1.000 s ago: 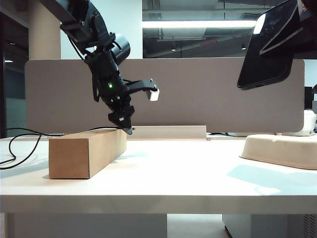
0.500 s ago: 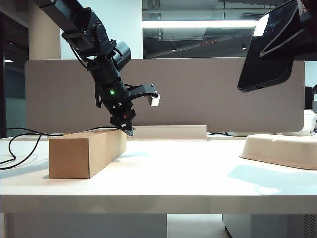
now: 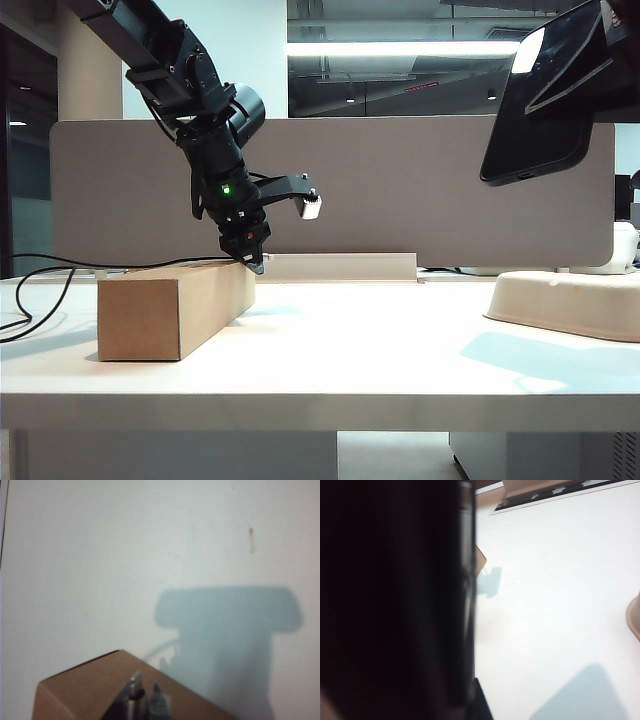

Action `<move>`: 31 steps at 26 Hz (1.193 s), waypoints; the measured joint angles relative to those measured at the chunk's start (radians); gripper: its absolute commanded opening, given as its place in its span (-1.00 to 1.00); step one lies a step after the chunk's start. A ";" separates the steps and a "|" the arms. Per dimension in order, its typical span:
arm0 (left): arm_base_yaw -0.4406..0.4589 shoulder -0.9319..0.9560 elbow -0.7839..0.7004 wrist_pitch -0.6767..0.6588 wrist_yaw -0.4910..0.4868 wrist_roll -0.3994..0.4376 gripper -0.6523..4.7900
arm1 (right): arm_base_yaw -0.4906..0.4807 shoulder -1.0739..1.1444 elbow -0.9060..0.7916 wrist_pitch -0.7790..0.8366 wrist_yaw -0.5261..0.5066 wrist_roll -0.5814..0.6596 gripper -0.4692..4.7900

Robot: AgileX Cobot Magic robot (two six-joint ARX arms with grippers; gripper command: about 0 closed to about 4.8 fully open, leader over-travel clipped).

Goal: Pick up the charging cable and the phone, plug the charging cable into the charging port on the phone, and finally place them back on the table.

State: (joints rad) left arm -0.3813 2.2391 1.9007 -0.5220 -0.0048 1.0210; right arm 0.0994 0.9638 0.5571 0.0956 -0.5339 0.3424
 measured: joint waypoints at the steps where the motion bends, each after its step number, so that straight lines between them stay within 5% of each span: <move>1: 0.000 0.000 0.000 0.000 0.000 0.000 -0.75 | 0.000 0.000 0.000 0.000 0.000 0.000 -0.84; 13: -0.012 -0.058 -0.002 -0.027 0.032 -0.060 -0.78 | 0.000 0.000 0.000 -0.003 0.003 -0.001 -0.84; 17: -0.010 -0.167 0.004 -0.054 0.211 -0.271 -0.78 | 0.000 0.000 0.000 0.040 0.003 -0.006 -0.84; 31: -0.010 -0.438 -0.003 -0.188 0.529 -0.374 -0.78 | 0.000 0.001 0.045 0.123 -0.063 0.005 -0.84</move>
State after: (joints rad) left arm -0.3908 1.8011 1.8980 -0.7097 0.5247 0.6468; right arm 0.0994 0.9646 0.6018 0.2188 -0.5972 0.3477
